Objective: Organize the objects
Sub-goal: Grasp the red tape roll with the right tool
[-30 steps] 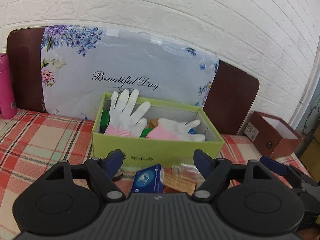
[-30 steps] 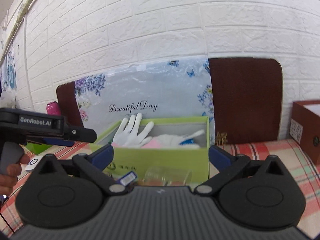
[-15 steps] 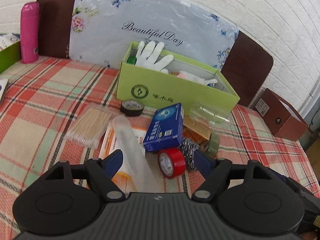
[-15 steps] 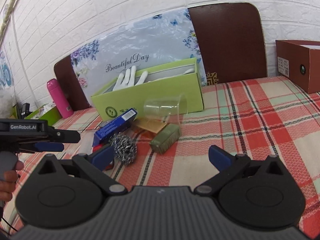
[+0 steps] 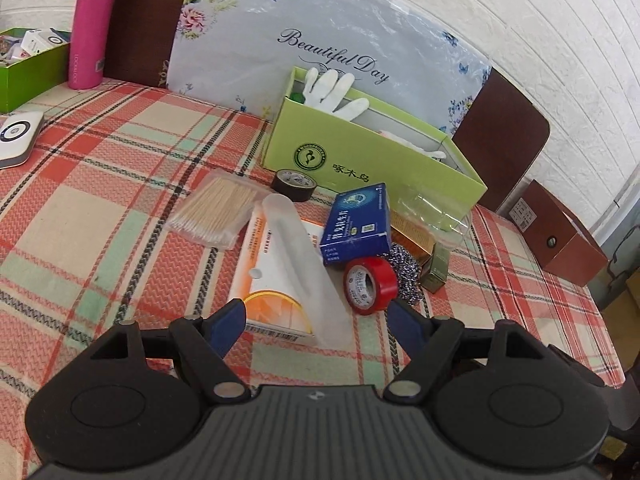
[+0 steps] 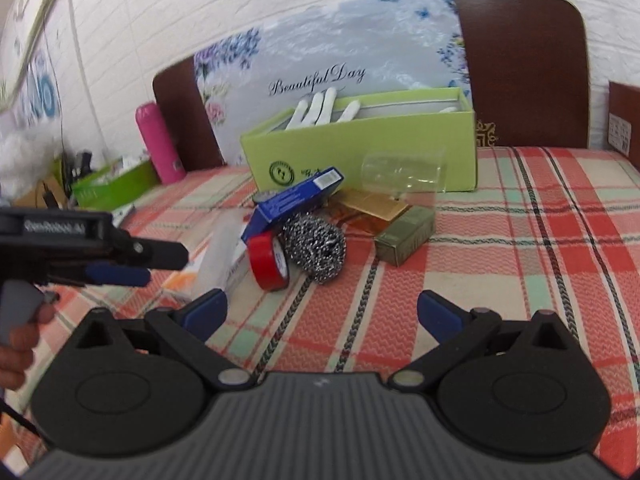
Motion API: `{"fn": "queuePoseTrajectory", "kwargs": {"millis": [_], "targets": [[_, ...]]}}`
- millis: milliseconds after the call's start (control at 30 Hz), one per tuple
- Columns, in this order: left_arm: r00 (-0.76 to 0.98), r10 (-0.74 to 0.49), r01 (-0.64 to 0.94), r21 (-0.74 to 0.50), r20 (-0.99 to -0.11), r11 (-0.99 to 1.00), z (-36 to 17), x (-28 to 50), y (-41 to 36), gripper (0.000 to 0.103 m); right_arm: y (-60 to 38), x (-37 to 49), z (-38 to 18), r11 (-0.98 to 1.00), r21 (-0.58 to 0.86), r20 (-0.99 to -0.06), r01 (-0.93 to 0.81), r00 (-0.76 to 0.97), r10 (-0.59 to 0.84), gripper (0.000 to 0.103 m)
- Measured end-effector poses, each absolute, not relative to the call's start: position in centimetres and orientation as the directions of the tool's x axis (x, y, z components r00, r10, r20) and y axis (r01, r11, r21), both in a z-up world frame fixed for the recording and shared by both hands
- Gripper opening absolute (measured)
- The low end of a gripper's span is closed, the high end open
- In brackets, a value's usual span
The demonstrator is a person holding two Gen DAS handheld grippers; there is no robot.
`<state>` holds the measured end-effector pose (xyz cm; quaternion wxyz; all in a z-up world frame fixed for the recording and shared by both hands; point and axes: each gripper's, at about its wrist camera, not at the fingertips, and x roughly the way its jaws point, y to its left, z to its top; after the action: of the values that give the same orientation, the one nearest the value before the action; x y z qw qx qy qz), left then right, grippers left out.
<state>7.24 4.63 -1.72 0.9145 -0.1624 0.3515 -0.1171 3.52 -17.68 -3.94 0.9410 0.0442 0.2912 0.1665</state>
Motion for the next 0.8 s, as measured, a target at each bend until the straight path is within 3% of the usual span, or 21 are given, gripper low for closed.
{"fn": "queuePoseTrajectory", "kwargs": {"millis": [100, 267, 400, 433, 467, 500, 633, 767, 800], "targets": [[0.730, -0.328, 0.091, -0.389, -0.599, 0.916, -1.9, 6.8, 5.6, 0.081, -16.2, 4.1, -3.8, 0.936, 0.154, -0.529, -0.315, 0.774, 0.348, 0.097], [0.731, -0.326, 0.069, -0.411, -0.599, 0.909, -2.2, 6.6, 7.0, 0.081, -13.2, 5.3, -3.7, 0.926, 0.082, -0.520, -0.367, 0.778, 0.354, 0.067], [0.732, -0.325, 0.060, -0.419, -0.599, 0.906, -2.2, 6.8, 7.4, 0.081, -11.7, 6.8, -4.3, 0.917, 0.083, -0.521, -0.389, 0.768, 0.373, 0.058], [0.733, -0.328, 0.063, -0.421, -0.596, 0.905, -2.1, 7.0, 7.3, 0.081, -11.5, 7.1, -4.6, 0.917, 0.068, -0.524, -0.392, 0.768, 0.367, 0.046], [0.736, -0.332, 0.068, -0.423, -0.590, 0.903, -2.1, 7.2, 7.1, 0.081, -11.4, 7.3, -4.8, 0.917, 0.056, -0.535, -0.394, 0.764, 0.361, 0.022], [0.739, -0.332, 0.071, -0.423, -0.586, 0.904, -2.0, 7.6, 6.9, 0.081, -11.5, 7.3, -4.9, 0.920, 0.056, -0.537, -0.387, 0.765, 0.355, 0.018], [0.744, -0.319, 0.091, -0.384, -0.587, 0.919, -2.2, 9.4, 5.3, 0.079, -13.3, 5.8, -4.7, 0.920, 0.091, -0.535, -0.381, 0.760, 0.368, 0.018], [0.725, -0.310, 0.120, -0.331, -0.615, 0.936, -2.7, 11.7, 3.2, 0.071, -15.7, 3.7, -4.4, 0.927, 0.139, -0.541, -0.348, 0.758, 0.365, 0.018], [0.721, -0.310, 0.127, -0.321, -0.620, 0.938, -2.9, 12.1, 2.8, 0.063, -16.5, 3.3, -4.4, 0.925, 0.176, -0.543, -0.337, 0.751, 0.377, 0.018]]}}
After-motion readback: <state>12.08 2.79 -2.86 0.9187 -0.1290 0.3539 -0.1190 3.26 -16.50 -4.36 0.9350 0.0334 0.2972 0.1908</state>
